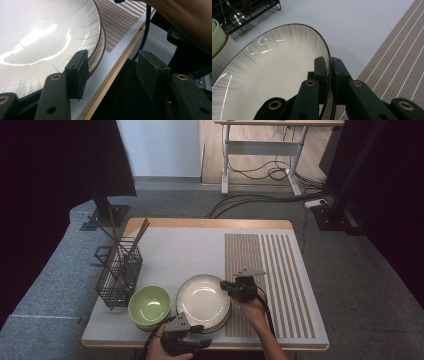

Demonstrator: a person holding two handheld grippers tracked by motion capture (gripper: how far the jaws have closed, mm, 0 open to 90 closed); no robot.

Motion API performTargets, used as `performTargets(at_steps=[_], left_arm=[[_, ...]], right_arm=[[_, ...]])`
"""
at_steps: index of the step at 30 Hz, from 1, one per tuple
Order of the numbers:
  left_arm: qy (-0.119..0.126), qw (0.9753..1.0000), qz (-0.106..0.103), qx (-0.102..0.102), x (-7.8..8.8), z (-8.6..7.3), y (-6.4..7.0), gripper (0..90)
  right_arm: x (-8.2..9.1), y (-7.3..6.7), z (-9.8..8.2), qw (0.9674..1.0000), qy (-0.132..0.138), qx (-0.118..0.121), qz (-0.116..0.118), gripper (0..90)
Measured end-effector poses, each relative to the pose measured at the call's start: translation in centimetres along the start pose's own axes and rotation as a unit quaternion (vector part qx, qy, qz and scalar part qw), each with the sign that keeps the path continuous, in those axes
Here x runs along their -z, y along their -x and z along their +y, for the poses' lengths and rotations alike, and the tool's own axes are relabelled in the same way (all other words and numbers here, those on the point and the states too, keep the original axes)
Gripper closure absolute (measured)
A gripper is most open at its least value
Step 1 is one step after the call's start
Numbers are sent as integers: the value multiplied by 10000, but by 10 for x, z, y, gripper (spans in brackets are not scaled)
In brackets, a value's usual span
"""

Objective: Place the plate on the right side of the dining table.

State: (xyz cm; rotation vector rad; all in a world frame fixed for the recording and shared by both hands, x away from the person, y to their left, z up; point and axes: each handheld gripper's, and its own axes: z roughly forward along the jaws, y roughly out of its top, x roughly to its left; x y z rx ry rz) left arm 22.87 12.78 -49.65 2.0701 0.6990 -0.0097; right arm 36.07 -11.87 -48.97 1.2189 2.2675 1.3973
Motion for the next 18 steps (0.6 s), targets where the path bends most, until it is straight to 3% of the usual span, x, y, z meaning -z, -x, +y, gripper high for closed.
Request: performTargets(at_steps=[18], left_arm=[[-40, 9999, 119, 103, 0, -1, -5, 370]], right_arm=[[8, 13, -2, 9997, -106, 25, -235, 838]])
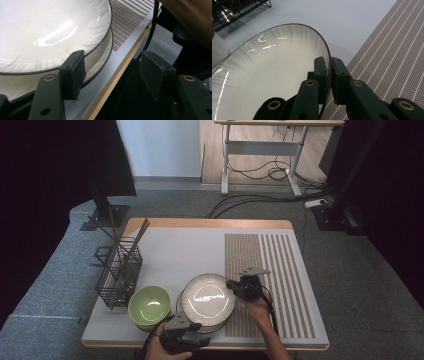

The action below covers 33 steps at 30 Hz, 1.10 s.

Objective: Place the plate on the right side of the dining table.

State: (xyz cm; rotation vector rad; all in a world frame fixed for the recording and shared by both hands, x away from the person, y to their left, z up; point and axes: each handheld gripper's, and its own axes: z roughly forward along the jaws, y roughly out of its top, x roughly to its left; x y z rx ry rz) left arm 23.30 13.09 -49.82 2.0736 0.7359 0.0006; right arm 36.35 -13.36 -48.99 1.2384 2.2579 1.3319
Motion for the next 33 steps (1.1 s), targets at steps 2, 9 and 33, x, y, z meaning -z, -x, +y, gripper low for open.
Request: performTargets(at_steps=[2, 9, 33], left_arm=[[2, 10000, -11, 10, 0, 0, 0, 370], [24, 10000, -57, 50, 0, 0, -1, 370], [19, 10000, 60, -33, 1, 2, 2, 357]], right_arm=[[0, 0, 0, 10000, -2, -3, -7, 837], [-4, -3, -1, 9998, -107, 159, -78, 737], [4, 11, 0, 9968, 189, -663, 403, 844]])
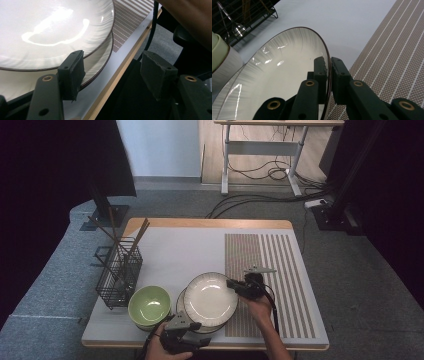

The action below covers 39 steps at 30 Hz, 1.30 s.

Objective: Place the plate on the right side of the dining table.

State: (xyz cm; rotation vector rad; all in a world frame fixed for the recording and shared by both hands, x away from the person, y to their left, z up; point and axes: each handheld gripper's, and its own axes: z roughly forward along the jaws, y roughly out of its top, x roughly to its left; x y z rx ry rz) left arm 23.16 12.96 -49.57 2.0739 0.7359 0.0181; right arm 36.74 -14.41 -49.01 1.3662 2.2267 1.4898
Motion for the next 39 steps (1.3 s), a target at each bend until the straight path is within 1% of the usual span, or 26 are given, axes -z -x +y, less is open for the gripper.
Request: performTargets(at_steps=[1, 2, 3, 5, 10, 13, 14, 17, 18, 22, 24, 30, 35, 39], left_arm=[[12, 10000, -4, -2, 1, 0, 0, 356], [24, 10000, -4, -4, 2, 1, 0, 355], [30, 10000, -8, -7, 2, 1, 1, 355], [25, 10000, -21, -17, 3, 1, 1, 353], [25, 10000, -15, -41, 3, 2, 2, 351], [63, 10000, -6, -39, 6, 3, 2, 350], [82, 10000, -6, -40, 6, 4, 2, 350], [87, 9999, -11, -54, 8, 5, 2, 351], [108, 9999, 2, -61, 11, 6, 2, 351], [122, 9999, 9, -78, 13, 8, 2, 351], [125, 9999, 19, -68, 13, 8, 1, 351], [125, 9999, 63, -65, 12, 8, 0, 351], [125, 9999, 99, -60, 11, 8, 0, 351], [99, 9998, 123, -97, 11, 8, 1, 349]], right_arm=[[2, 0, 1, 10000, 55, -6, 13, 847], [5, -4, 5, 9999, 77, 120, -44, 849], [5, -4, 5, 9999, 77, 120, -44, 849], [7, -8, 7, 9995, 99, 283, -88, 849], [8, -10, 10, 9992, 103, 381, -95, 849], [10, -7, 12, 9993, 92, 351, -82, 848], [10, -6, 12, 9995, 116, 293, -68, 847], [10, -4, 14, 9995, 128, 283, -75, 847], [11, -3, 15, 9994, 195, 284, -77, 845], [13, -4, 19, 9992, 215, 311, -86, 843], [14, -3, 22, 9991, 229, 346, -89, 842], [11, 1, 28, 9991, 281, 313, -66, 839], [12, 3, 27, 9990, 307, 311, -32, 839], [15, 6, 26, 9989, 373, 278, -62, 838]])
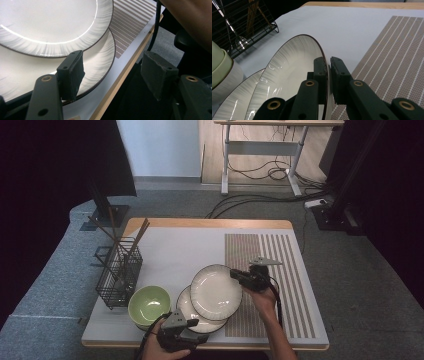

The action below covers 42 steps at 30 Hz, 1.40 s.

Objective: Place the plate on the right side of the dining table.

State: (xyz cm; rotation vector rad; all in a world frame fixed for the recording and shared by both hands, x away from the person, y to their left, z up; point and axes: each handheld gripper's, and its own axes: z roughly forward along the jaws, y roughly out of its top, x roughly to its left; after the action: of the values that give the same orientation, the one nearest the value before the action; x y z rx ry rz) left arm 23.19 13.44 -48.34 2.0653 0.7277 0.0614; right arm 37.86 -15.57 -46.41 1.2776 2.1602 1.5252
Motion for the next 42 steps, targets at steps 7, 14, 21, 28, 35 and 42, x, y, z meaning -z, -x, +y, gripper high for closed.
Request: performTargets(at_steps=[7, 14, 21, 28, 35, 42], left_arm=[[-21, 10000, -32, -21, 0, -1, 0, 349], [-30, 10000, -19, 3, -1, -1, -1, 348], [-38, 10000, -30, 8, -1, -1, -1, 347], [-36, 10000, -44, 6, -1, -1, 0, 346], [-46, 10000, -45, 22, -1, -1, -1, 345], [-55, 10000, -48, 22, -1, -1, -1, 345]], right_arm=[[7, 3, 1, 9999, 107, -47, -48, 836], [19, 12, 3, 9992, 326, -164, -171, 835], [32, 23, 6, 9981, 486, -250, -271, 835], [41, 37, 8, 9964, 634, -387, -419, 836], [49, 55, 6, 9939, 736, -578, -590, 836], [58, 71, 5, 9909, 841, -713, -774, 836]])
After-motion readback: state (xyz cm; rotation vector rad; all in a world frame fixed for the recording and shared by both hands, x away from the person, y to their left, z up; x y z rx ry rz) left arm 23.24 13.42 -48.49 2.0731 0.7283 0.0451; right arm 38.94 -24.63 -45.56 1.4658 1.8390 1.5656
